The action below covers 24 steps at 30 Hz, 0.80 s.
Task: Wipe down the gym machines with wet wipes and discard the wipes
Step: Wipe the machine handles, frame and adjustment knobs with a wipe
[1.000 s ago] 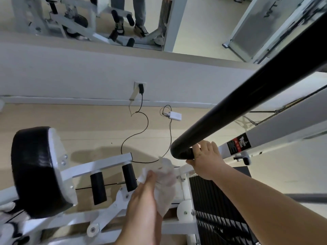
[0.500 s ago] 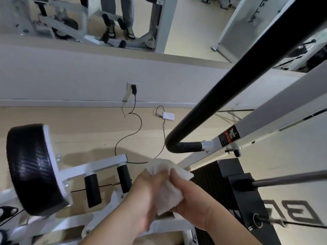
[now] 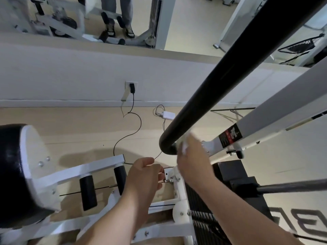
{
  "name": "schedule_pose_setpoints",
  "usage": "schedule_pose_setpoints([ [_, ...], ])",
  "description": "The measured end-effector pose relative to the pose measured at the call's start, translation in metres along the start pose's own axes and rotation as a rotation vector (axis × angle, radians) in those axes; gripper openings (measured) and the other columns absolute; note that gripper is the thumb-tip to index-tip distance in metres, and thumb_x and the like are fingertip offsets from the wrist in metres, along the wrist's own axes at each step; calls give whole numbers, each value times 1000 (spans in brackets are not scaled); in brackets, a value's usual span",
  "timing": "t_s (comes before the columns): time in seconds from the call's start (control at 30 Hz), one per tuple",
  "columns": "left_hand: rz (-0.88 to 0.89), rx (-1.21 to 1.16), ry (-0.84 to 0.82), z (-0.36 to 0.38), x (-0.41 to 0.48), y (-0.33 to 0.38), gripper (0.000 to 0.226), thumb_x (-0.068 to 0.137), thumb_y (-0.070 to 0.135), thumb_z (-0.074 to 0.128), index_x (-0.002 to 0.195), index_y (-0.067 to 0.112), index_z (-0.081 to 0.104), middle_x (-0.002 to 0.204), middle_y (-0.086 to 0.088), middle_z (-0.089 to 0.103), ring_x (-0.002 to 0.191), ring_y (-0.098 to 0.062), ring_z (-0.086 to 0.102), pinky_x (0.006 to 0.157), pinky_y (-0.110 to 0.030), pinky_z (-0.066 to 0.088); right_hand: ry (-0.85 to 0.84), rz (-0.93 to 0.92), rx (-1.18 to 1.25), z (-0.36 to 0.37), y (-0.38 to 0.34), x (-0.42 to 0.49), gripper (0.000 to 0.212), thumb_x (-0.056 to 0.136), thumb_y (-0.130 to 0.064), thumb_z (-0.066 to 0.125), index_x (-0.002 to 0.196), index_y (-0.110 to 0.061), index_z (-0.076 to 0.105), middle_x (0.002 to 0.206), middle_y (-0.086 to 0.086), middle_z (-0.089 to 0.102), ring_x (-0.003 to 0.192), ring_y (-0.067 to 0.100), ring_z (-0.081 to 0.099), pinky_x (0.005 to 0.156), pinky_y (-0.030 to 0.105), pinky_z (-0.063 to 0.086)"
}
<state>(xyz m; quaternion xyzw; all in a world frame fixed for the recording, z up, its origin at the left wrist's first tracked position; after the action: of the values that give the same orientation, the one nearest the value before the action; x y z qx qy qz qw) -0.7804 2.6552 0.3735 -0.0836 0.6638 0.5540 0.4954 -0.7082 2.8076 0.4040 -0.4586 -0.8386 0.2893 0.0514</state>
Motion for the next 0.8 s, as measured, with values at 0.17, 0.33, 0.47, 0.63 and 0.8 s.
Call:
schedule_pose_setpoints([
  [0.17, -3, 69, 14, -7, 11, -3, 23, 96, 12, 58, 116, 23, 59, 105, -6, 73, 88, -20, 74, 89, -44, 60, -151, -218, -307, 71, 10, -2, 61, 88, -13, 51, 147, -2, 37, 146, 14, 40, 143, 32, 33, 124, 52, 25],
  [0.33, -13, 108, 15, -11, 20, -7, 21, 95, 12, 58, 112, 25, 59, 101, -5, 74, 90, -21, 74, 89, -44, 60, -168, -228, -441, 47, -8, 27, 27, 90, -11, 46, 114, -9, 57, 102, -1, 53, 102, 16, 48, 120, 41, 31],
  [0.47, -37, 127, -20, -11, 21, -12, 21, 96, 11, 59, 113, 24, 59, 104, -6, 73, 94, -23, 73, 90, -43, 60, -639, -249, -664, 33, -32, 52, 15, 102, -10, 42, 104, -23, 51, 77, -11, 43, 74, 10, 39, 85, 28, 37],
  [0.63, -66, 140, -7, -11, 12, -22, 20, 97, 14, 57, 113, 25, 60, 105, -3, 73, 91, -19, 73, 89, -39, 60, -414, -271, -536, 45, -18, 47, 47, 91, 3, 46, 131, -22, 45, 94, -13, 48, 96, 11, 49, 86, 19, 36],
  [0.8, -69, 145, -18, -6, 4, -22, 22, 98, 14, 57, 118, 23, 58, 106, -3, 73, 88, -17, 74, 89, -40, 60, -110, 32, 56, 64, 10, -25, 95, 86, 11, 55, 161, -32, 16, 168, -15, 5, 159, 13, 1, 130, 42, 11],
])
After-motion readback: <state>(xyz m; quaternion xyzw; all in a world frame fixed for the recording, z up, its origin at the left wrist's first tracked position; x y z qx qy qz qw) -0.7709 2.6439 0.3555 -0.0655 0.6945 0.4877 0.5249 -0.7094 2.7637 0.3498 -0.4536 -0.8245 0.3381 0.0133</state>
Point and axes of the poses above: each hand's wrist, its own x-axis towards the middle knuckle, its own z-axis out of the palm, y = z × x, the point moved 7 cm from there along x, towards the middle knuckle
